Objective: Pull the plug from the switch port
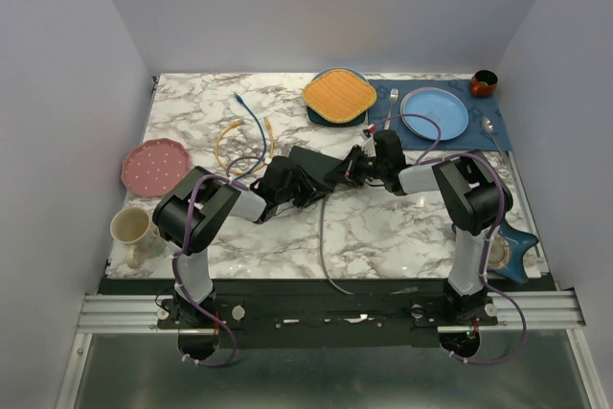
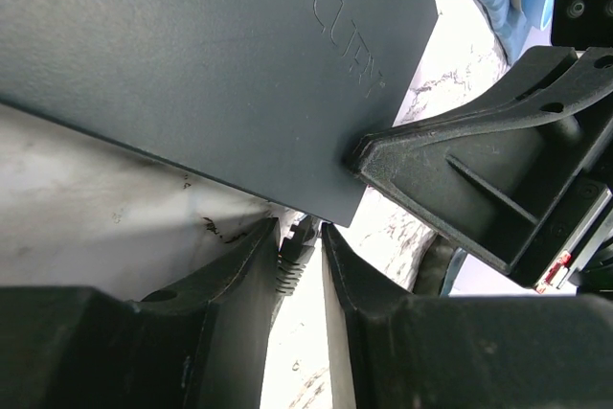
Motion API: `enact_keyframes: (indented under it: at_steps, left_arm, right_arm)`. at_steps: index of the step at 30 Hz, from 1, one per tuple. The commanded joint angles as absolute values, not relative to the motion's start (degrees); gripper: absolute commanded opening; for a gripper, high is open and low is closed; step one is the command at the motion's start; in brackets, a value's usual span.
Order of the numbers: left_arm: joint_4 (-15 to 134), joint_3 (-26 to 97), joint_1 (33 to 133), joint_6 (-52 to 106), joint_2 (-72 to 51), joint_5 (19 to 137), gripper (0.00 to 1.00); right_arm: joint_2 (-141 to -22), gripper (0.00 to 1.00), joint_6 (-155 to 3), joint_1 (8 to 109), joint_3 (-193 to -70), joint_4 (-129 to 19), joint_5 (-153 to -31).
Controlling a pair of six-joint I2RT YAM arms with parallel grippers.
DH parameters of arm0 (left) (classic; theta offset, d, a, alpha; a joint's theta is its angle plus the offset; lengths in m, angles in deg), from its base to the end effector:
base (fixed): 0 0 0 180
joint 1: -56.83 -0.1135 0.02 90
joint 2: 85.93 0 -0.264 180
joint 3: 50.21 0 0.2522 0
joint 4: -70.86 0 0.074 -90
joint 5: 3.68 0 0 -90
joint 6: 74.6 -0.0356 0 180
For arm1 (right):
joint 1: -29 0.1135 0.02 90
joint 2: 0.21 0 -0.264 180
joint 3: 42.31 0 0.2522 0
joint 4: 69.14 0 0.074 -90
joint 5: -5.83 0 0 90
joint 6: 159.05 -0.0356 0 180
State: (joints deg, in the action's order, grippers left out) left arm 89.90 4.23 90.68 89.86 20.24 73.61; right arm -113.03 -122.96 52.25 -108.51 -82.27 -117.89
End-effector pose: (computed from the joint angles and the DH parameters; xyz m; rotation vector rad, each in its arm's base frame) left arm 0.2790 -0.1966 0.1103 -0.7067 2.3375 -1.2387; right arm 0.3432 0.1690 0.1164 0.2535 2.3807 1.3518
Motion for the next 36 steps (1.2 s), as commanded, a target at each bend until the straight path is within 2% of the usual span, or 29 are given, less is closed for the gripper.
enact_keyframes:
  at_steps: [1,13,26,36]
  left_arm:
    - [86.7,4.4,90.8,89.9,20.0,77.4,0.34]
    - [87.2,4.2,91.0,90.1,20.2,77.5,0.24]
    - [87.7,4.1,91.1,90.2,20.5,77.1,0.05]
    - [90.8,2.7,91.1,90.2,21.3,75.5,0.0]
  right_arm:
    - [-114.0,0.01,-120.1,52.0,-107.7,-76.8,-114.1]
    - [-113.9,0.01,-120.1,52.0,-107.1,-77.3,-114.2]
    - [-113.9,0.01,-120.1,52.1,-106.9,-77.4,-114.1]
    - [-113.7,0.01,-119.9,52.1,-106.8,-77.5,-114.1]
